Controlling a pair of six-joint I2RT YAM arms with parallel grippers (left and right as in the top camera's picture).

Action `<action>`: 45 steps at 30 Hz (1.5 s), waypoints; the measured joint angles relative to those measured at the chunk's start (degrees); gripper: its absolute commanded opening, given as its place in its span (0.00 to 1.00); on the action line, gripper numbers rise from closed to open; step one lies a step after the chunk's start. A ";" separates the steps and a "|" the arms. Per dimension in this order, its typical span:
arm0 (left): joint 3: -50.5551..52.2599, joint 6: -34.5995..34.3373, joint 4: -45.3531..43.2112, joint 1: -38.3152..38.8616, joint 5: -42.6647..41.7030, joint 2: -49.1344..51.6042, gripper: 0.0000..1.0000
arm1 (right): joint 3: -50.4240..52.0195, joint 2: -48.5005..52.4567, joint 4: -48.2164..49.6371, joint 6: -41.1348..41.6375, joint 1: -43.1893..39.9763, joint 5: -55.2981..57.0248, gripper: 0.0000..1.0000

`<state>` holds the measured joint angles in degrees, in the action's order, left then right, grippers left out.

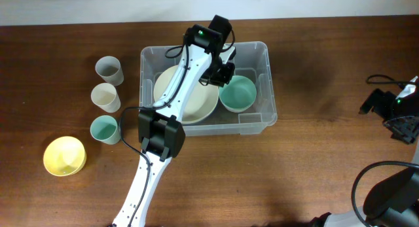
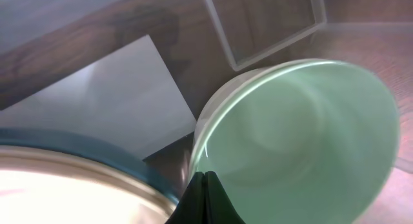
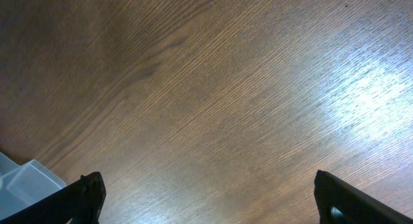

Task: Pack container
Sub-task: 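Lower the green bowl onto the white bowl and open the left gripper, then withdraw the left arm toward the yellow bowl at front left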

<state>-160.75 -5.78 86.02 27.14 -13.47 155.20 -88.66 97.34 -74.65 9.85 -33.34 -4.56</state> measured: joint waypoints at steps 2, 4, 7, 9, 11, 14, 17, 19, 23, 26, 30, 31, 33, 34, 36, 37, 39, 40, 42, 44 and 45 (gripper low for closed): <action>-2.03 0.00 0.15 -0.13 0.00 0.09 0.09 | 0.00 0.00 0.00 0.02 0.00 0.00 0.99; -4.76 0.00 0.57 -0.37 0.02 0.09 0.13 | 0.00 0.00 0.00 -0.04 0.00 0.00 0.99; -9.88 0.11 1.66 -0.81 0.00 0.09 0.20 | 0.00 0.00 0.00 0.00 0.00 0.00 0.99; -13.49 0.24 2.99 -1.11 0.04 0.09 0.27 | 0.00 0.00 0.00 -0.02 0.00 -0.02 0.99; -16.98 0.26 4.48 -1.53 0.26 0.07 0.41 | 0.00 0.00 0.00 -0.02 0.00 0.00 0.99; -18.38 0.44 6.45 -2.29 2.08 -0.72 0.72 | -0.02 0.00 -0.02 -0.04 0.00 0.00 0.99; -18.38 0.15 8.96 -3.98 5.49 -1.75 0.99 | -0.02 0.00 0.00 -0.02 0.00 0.00 0.99; -18.36 -0.24 10.47 -6.03 8.33 -2.86 0.99 | 0.00 0.00 0.00 0.02 0.00 -0.02 0.99; -18.36 -1.57 10.58 -12.35 11.61 -7.34 0.99 | 0.00 0.00 0.00 0.00 0.00 -0.02 0.99; -18.36 -2.32 10.58 -18.27 12.37 -12.37 0.99 | 0.00 0.00 -0.02 0.02 0.00 -0.02 0.99; -17.77 -2.91 10.54 -26.34 11.56 -19.63 0.99 | 0.00 0.00 0.02 -0.02 0.00 -0.02 0.99; -16.92 -3.02 10.51 -28.00 11.52 -21.55 1.00 | 0.00 0.00 0.00 0.00 0.00 0.00 0.99; -13.53 -3.08 10.47 -31.12 11.61 -26.01 1.00 | 0.00 0.00 0.00 0.00 0.00 -0.02 0.99; -10.73 -3.08 10.45 -32.59 11.89 -28.63 1.00 | 0.02 0.00 0.00 -0.02 0.00 0.00 0.99; -2.99 -3.85 10.54 -35.45 13.18 -34.58 1.00 | 0.02 0.00 -0.02 -0.02 0.00 -0.02 0.99; 0.11 -4.68 10.40 -36.59 13.79 -36.68 1.00 | 0.02 0.00 -0.02 0.02 0.00 -0.02 0.99; 9.33 -7.23 10.47 -39.28 15.04 -42.10 1.00 | 0.02 0.00 0.00 -0.02 0.00 0.00 0.99; 13.84 -8.79 10.49 -40.76 15.52 -44.54 1.00 | 0.02 0.00 -0.02 -0.02 0.00 -0.02 0.99; 21.55 -12.11 10.60 -43.47 16.17 -48.46 1.00 | 0.02 0.00 0.00 0.00 0.00 0.00 0.99; 29.35 -16.17 10.56 -46.42 17.51 -52.06 1.00 | 0.02 0.00 -0.02 0.00 0.00 -0.02 0.99; 32.72 -18.25 10.51 -47.82 18.27 -53.53 1.00 | 0.02 0.00 0.00 0.00 0.00 -0.02 0.99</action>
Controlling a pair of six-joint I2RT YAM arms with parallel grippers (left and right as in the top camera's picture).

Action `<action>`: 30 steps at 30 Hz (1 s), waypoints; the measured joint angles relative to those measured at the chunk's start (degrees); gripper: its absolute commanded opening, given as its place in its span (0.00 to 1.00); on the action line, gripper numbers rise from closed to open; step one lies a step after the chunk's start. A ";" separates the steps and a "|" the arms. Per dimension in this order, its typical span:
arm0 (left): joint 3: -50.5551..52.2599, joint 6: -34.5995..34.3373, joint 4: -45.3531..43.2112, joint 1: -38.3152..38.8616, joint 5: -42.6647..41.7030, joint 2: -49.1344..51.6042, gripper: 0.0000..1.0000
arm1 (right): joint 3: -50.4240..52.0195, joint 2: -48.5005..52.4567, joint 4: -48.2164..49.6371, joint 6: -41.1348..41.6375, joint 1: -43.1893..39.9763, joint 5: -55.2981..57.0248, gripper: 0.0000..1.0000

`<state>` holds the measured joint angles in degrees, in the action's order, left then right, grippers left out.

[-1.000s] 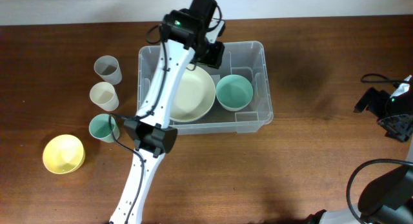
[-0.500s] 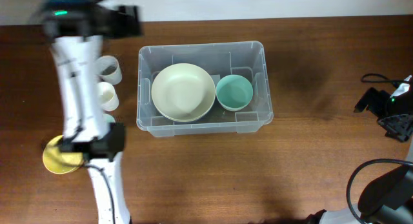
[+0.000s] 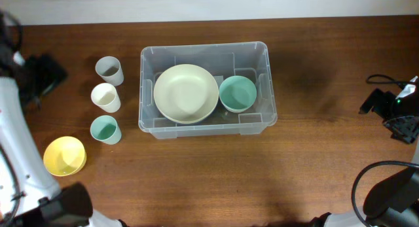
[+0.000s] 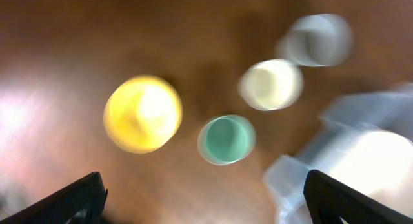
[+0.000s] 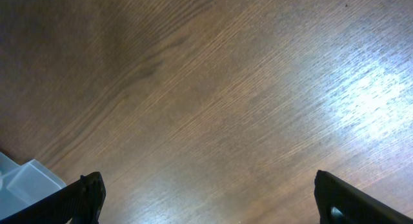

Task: Pack container
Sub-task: 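Withdraw the left arm toward the yellow bowl at front left, then grasp the yellow bowl rim with the left gripper and lift it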

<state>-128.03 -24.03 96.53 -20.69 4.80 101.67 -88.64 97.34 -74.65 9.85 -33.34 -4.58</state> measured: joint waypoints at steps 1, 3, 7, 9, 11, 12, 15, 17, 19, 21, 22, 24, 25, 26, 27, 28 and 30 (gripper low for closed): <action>3.78 -2.29 -0.24 -1.79 0.90 -1.62 1.00 | 0.00 0.00 -0.02 0.00 0.00 0.02 0.99; 9.55 -5.99 -1.42 -5.57 1.97 -3.87 1.00 | 0.00 0.00 -0.02 0.00 0.00 0.00 0.99; 19.52 -10.34 -5.81 -14.27 2.05 -6.75 1.00 | 0.00 0.00 -0.02 0.00 0.00 0.02 0.99; 23.87 -11.43 -7.69 -17.55 0.68 -7.23 1.00 | 0.00 0.00 0.00 -0.04 0.00 0.02 1.00; 28.33 -12.07 -10.25 -19.52 -0.83 -7.45 1.00 | 0.00 0.00 0.00 0.00 0.00 0.02 0.99; 30.77 -12.26 -11.85 -20.13 -1.55 -7.52 1.00 | 0.00 0.00 -0.02 0.00 0.00 0.00 0.99; 38.07 -12.70 -16.57 -20.72 -2.91 -7.50 1.00 | 0.00 0.00 -0.02 0.02 0.00 0.00 0.99; 43.36 -12.92 -19.69 -20.74 -3.82 -7.50 1.00 | 0.00 0.00 -0.02 -0.02 0.00 0.02 0.99; 47.71 -13.18 -22.47 -20.74 -4.42 -7.50 1.00 | 0.00 0.00 -0.02 -0.02 0.00 0.02 0.99; 51.76 -13.33 -25.16 -20.74 -4.87 -7.50 1.00 | 0.00 0.00 0.00 0.00 0.00 0.00 0.99; 53.81 -13.51 -26.32 -20.76 -5.03 -7.50 1.00 | 0.00 0.00 0.00 0.00 0.00 0.02 0.99; 56.48 -14.10 -27.52 -20.83 -5.33 -7.50 1.00 | 0.00 0.00 0.00 0.00 0.00 0.00 0.99; 57.48 -14.49 -27.98 -20.92 -5.46 -7.50 1.00 | 0.00 0.00 -0.02 0.00 0.00 0.02 0.99; 58.40 -14.73 -28.63 -20.96 -5.46 -7.50 1.00 | 0.00 0.00 0.00 0.00 0.00 0.00 0.99; 59.36 -14.95 -29.59 -21.03 -5.49 -7.50 1.00 | 0.00 0.00 0.00 0.00 0.00 0.02 0.99; 60.11 -15.08 -30.62 -21.07 -5.49 -7.50 1.00 | 0.00 0.00 -0.02 0.00 0.00 0.02 0.99; 61.37 -15.30 -32.30 -21.07 -5.49 -7.50 1.00 | 0.00 0.00 0.00 0.02 0.00 0.00 0.99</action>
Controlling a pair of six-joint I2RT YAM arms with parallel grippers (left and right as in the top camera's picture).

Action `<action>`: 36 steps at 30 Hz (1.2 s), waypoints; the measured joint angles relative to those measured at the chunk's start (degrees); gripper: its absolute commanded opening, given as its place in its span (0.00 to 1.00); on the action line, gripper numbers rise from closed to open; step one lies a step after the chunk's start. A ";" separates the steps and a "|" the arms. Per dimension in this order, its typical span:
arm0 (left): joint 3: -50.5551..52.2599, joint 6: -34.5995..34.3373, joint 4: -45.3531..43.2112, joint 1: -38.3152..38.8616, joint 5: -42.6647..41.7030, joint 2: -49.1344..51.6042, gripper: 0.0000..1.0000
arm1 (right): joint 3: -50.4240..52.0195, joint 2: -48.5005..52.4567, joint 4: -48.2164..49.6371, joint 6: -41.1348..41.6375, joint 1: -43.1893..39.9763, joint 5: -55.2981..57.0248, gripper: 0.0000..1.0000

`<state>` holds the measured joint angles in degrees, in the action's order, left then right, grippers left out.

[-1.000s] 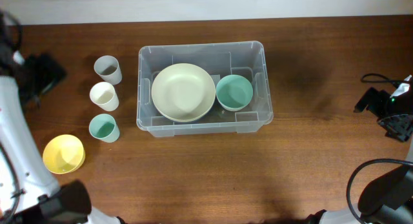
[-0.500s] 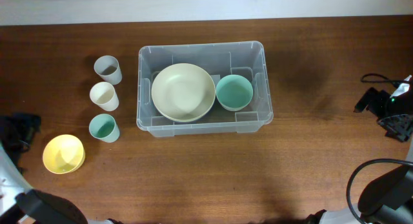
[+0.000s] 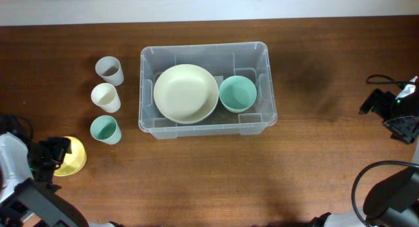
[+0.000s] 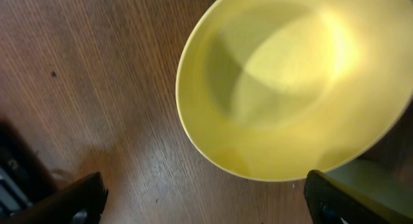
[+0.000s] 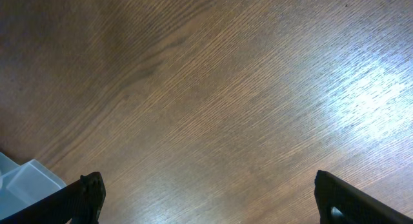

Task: Pack container
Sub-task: 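Grasp the yellow bowl rim with the left gripper and lift it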

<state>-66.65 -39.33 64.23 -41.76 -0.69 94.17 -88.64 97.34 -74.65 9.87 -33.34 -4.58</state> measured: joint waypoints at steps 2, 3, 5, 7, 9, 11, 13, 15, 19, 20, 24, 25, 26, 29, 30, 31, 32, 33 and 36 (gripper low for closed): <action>1.14 -0.22 -1.05 -0.02 0.00 0.00 1.00 | 0.00 0.00 0.00 -0.04 0.00 0.02 0.99; 1.70 -0.37 -1.57 -0.07 0.00 0.00 1.00 | 0.00 0.00 0.00 -0.02 0.00 0.00 0.99; 2.49 -0.44 -2.75 -0.26 0.02 0.00 1.00 | 0.00 0.00 -0.02 -0.04 0.00 0.02 0.99; 3.26 -0.46 -3.69 -0.61 0.04 0.00 1.00 | 0.00 0.00 0.00 -0.04 0.00 0.00 0.99; 4.00 -0.57 -4.07 -0.96 0.07 0.00 1.00 | 0.00 0.00 -0.02 -0.04 0.00 0.02 0.99; 4.72 -0.63 -4.55 -1.22 0.07 0.00 1.00 | 0.00 0.00 0.00 -0.02 0.00 0.02 0.99; 5.44 -0.66 -6.08 -1.36 0.07 0.00 1.00 | 0.00 0.00 0.00 -0.02 0.00 0.00 0.99; 5.92 -0.66 -7.26 -1.36 0.15 0.00 1.00 | 0.00 0.00 0.00 -0.07 0.00 0.02 0.99; 6.58 -0.68 -9.90 -1.36 0.35 0.00 1.00 | 0.00 0.00 0.00 0.00 0.00 0.02 0.99; 6.69 -0.68 -10.71 -1.36 0.48 0.00 1.00 | 0.00 0.00 0.00 -0.04 0.00 0.02 0.99; 6.86 -0.81 -11.67 -1.36 0.50 0.00 1.00 | 0.00 0.00 0.00 -0.07 0.00 0.00 0.99; 6.88 -0.81 -11.80 -1.36 0.50 0.00 1.00 | 0.00 0.00 0.00 -0.04 0.00 0.02 0.99; 6.88 -0.81 -11.89 -1.36 0.50 0.00 1.00 | 0.00 0.00 0.00 -0.02 0.00 0.02 0.99; 6.88 -0.81 -12.44 -1.36 0.50 0.11 1.00 | 0.00 0.00 0.00 -0.02 0.00 0.02 0.99; 6.88 -0.81 -12.61 -1.36 0.50 0.31 1.00 | 0.00 0.00 0.00 -0.04 0.00 0.00 0.99; 6.88 -0.81 -12.74 -1.36 0.50 0.74 0.99 | 0.00 0.00 0.00 -0.04 0.00 0.00 0.99; 6.88 -0.81 -12.83 -1.36 0.50 1.22 0.99 | 0.00 0.00 0.00 -0.07 0.00 0.02 0.99; 6.88 -0.81 -12.87 -1.36 0.48 1.84 0.99 | 0.00 0.00 0.00 -0.02 0.00 0.00 0.99; 6.88 -0.81 -12.90 -1.36 0.52 3.69 0.99 | 0.00 0.00 0.00 -0.02 0.00 0.02 0.99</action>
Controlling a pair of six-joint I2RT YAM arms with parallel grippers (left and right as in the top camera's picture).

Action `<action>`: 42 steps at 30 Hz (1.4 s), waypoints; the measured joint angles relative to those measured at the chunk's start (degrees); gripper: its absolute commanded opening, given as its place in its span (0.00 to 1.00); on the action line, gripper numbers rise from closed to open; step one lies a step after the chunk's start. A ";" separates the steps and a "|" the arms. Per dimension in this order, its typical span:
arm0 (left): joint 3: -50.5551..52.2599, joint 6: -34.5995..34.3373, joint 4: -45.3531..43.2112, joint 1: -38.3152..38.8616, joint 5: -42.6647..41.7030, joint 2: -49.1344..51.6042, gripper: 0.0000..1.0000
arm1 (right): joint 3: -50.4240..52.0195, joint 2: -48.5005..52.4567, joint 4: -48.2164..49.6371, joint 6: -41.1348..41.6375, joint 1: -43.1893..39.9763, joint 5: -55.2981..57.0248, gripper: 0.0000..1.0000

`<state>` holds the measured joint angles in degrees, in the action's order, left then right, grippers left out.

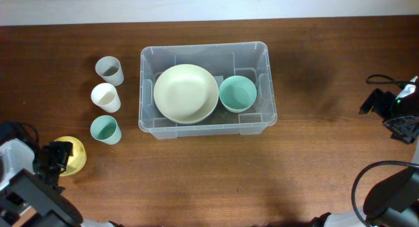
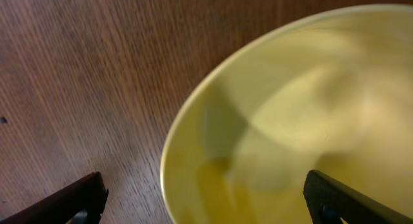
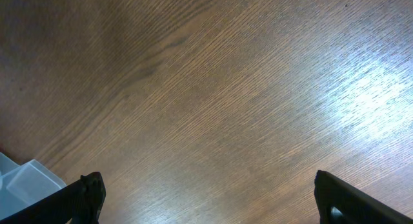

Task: Pack container
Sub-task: 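Grasp the yellow bowl rim with the left gripper and lift it, then carry the yellow bowl into the bin and set it on the green bowl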

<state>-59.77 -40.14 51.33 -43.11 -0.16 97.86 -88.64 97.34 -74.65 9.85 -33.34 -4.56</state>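
A clear plastic container point(image 1: 265, 76) in the middle of the table holds a large cream bowl point(image 1: 186, 93) and a small green bowl point(image 1: 237, 93). At the front left lies a yellow bowl point(image 1: 73, 155), filling the left wrist view point(image 2: 297, 121). My left gripper point(image 1: 54, 158) stands open right at it, one finger outside the bowl's near rim and one over its inside. My right gripper point(image 3: 206, 201) is open over bare wood at the far right.
Three cups stand in a column left of the container: grey point(image 1: 109, 70), cream point(image 1: 105, 97) and green point(image 1: 104, 129). A corner of the container point(image 3: 22, 179) shows in the right wrist view. Black cables point(image 1: 383, 80) lie at the right edge.
My left gripper has come lower and closer onto the yellow bowl, whose rim now sits between its open fingers. The right arm has not moved.
My left gripper was shut on the small green bowl inside the container. Then it was open, away at the far left, with the green bowl left in the container. Then it hung open above the yellow bowl, and now straddles its rim.
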 measured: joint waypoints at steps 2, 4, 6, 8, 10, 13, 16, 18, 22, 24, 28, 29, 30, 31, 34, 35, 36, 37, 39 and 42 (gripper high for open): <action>0.04 0.00 -0.15 0.00 -0.02 1.05 0.99 | 0.00 0.00 0.00 -0.02 0.00 -0.02 0.99; 0.09 0.00 -0.37 0.00 -0.02 1.79 0.99 | 0.00 0.00 0.00 0.00 0.00 0.00 0.99; 0.15 -0.02 -0.68 0.00 -0.02 2.05 0.95 | 0.00 0.00 0.00 0.02 0.00 -0.02 0.99; 0.17 -0.07 -1.07 0.00 -0.02 2.05 0.85 | 0.00 0.00 0.00 0.00 0.00 0.00 0.99; 0.22 -0.37 -1.49 0.00 0.00 2.05 0.69 | 0.00 0.00 0.00 0.02 0.00 -0.02 0.99; 0.22 -0.24 -2.14 0.00 0.11 2.05 0.49 | 0.00 0.00 0.00 -0.02 0.00 -0.02 0.99; 0.22 -0.42 -2.99 0.00 0.15 2.05 0.26 | 0.00 0.00 0.00 0.00 0.00 -0.02 0.99; 0.22 -0.52 -3.43 -0.04 0.11 2.05 0.12 | 0.00 0.00 0.00 0.02 0.00 -0.02 0.99; 0.20 -0.15 -5.68 -0.04 -0.22 2.05 0.01 | 0.00 0.00 -0.02 0.00 0.00 -0.02 0.99; 0.20 -0.02 -7.13 -0.04 -0.59 1.75 0.01 | 0.00 0.00 -0.02 -0.02 0.00 0.00 0.99; -0.98 -0.02 -7.30 -0.04 -0.70 1.81 0.01 | 0.00 0.00 0.00 0.00 0.00 -0.02 0.99; -2.03 -0.02 -7.04 -0.04 -0.50 2.03 0.01 | 0.00 0.00 0.00 -0.04 0.00 0.00 0.99; -3.61 0.00 -6.60 -0.09 -0.46 2.23 0.01 | 0.00 0.00 -0.02 0.00 0.00 -0.02 0.99; -5.29 0.04 -6.12 -0.11 -0.46 2.38 0.01 | 0.00 0.00 0.00 -0.02 0.00 -0.02 0.99; -13.75 0.98 -2.47 -0.15 -0.44 2.67 0.01 | 0.00 0.00 -0.02 -0.02 0.00 -0.02 0.99; -17.68 1.36 -0.98 -0.15 -0.35 2.71 0.01 | 0.00 0.00 0.00 -0.02 0.00 -0.02 0.99; -21.88 1.60 1.07 -0.15 -0.31 2.71 0.01 | 0.00 0.00 0.00 0.00 0.00 -0.02 0.99; -25.59 1.70 2.86 -0.15 -0.31 2.78 0.01 | 0.00 0.00 -0.02 0.00 0.00 0.00 0.99; -33.81 2.01 6.54 -0.04 -0.52 2.75 0.01 | 0.00 0.00 0.00 -0.02 0.00 -0.02 0.99; -44.41 3.19 10.73 0.94 -1.38 2.75 0.01 | 0.00 0.00 0.00 -0.02 0.00 -0.02 0.99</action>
<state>-104.18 -36.95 62.06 -42.17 -1.54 100.62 -88.64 97.34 -74.65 9.82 -33.34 -4.58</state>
